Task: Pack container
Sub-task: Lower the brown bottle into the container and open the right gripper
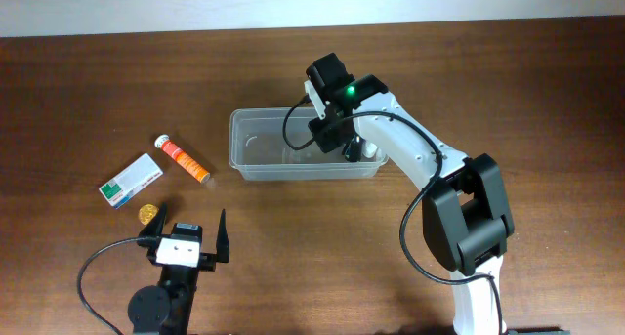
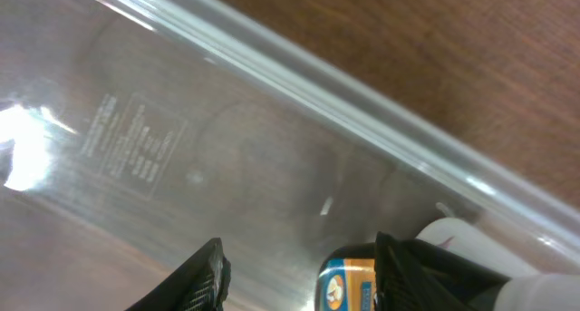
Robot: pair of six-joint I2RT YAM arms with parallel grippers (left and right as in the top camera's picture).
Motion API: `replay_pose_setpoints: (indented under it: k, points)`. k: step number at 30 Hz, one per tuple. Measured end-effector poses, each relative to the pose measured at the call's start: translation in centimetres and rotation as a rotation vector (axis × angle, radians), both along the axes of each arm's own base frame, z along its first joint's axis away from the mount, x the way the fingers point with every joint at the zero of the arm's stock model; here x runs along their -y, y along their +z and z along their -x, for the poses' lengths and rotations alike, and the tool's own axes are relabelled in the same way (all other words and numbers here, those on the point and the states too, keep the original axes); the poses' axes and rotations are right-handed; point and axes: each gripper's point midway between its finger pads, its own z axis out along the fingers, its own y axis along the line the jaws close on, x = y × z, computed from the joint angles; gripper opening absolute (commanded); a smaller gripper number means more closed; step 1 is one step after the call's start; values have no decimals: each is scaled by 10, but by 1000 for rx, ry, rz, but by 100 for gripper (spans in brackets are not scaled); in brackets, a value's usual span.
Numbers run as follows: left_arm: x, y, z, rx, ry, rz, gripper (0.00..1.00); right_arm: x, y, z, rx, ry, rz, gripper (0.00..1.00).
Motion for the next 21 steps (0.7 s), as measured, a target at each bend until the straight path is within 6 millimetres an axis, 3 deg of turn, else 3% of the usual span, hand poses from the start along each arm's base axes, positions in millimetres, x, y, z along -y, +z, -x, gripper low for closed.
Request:
replay_pose_setpoints:
  k: [15,21]
  points:
    - [0,0,0,0,0,0,99,18,4,-15,88,56,133,45]
    - [0,0,0,0,0,0,99,29,3,-13,83,63,194,45]
